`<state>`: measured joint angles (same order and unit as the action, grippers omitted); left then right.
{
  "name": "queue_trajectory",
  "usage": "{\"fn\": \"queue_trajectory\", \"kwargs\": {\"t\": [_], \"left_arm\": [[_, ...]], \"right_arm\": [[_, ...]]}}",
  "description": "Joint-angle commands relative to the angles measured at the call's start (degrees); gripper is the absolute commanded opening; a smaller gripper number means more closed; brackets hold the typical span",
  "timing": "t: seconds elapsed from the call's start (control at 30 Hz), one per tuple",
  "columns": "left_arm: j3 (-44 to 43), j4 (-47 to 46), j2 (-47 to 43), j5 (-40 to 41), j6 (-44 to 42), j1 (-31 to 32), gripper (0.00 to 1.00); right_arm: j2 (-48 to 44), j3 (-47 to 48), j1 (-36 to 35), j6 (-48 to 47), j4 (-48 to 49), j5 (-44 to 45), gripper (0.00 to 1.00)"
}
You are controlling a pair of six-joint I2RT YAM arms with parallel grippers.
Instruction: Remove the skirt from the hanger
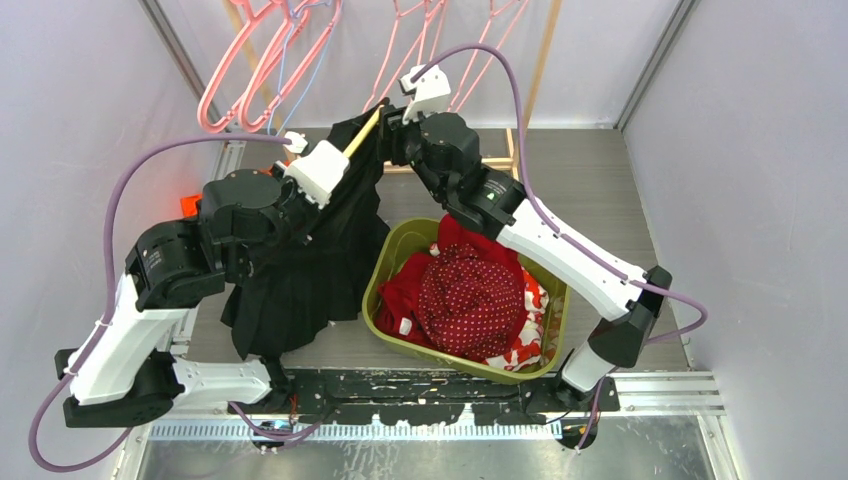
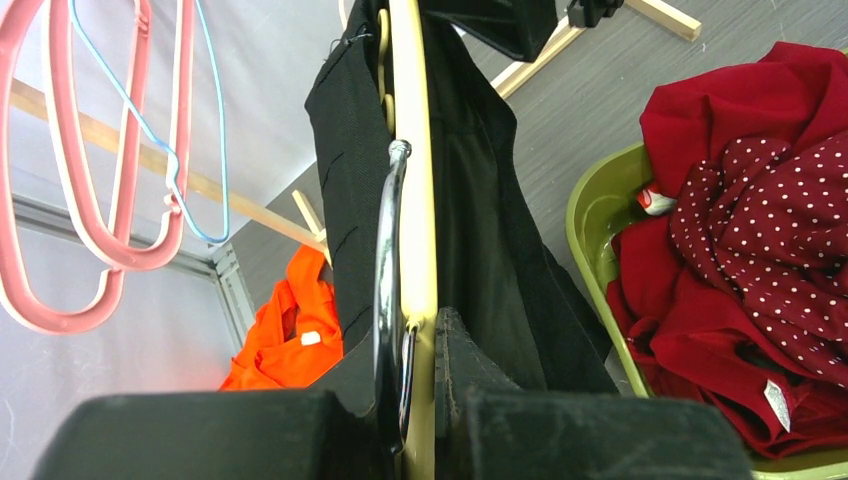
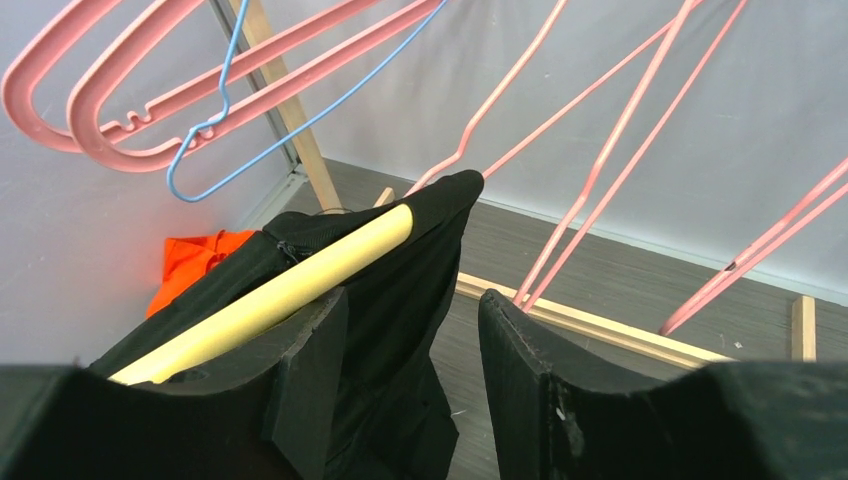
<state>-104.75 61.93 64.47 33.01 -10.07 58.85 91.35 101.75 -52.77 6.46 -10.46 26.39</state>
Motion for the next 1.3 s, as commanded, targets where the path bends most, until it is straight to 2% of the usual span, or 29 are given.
{"fn": "queue_trajectory", "kwargs": {"t": [0.0, 0.57, 0.77, 0.93, 1.1, 1.27], "left_arm": [[-0.74, -6.33, -0.92, 0.28, -1.19, 0.28, 0.00], [-0.82, -6.78, 0.26, -0.08, -1.17, 0.26, 0.00], [-0.81, -7.20, 0.59, -0.69, -0.77, 0.21, 0.00], [-1.28, -7.10, 0.84, -1.55, 0.07, 0.21, 0.00], [-2.08, -5.91, 0.45, -0.93, 1.01, 0.22, 0.00], [-2.32, -4.95, -0.36, -0.45, 2.22, 0.26, 0.00]], "right_arm": [[0.62, 2.74, -0.26, 1.79, 5.83, -0.73, 0.56], [-4.96, -5.07, -0.23, 5.54, 13.01, -4.31, 0.55], [-6.93, -11.16, -0.47, 9.16, 21.29, -5.98, 0.54], [-3.98, -10.29, -0.58, 7.05, 26.92, -3.82, 0.54], [-1.31, -9.68, -0.52, 5.39, 28.82, 1.61, 0.48], [0.96, -7.52, -0.51, 2.87, 27.49, 3.00, 0.27]]}}
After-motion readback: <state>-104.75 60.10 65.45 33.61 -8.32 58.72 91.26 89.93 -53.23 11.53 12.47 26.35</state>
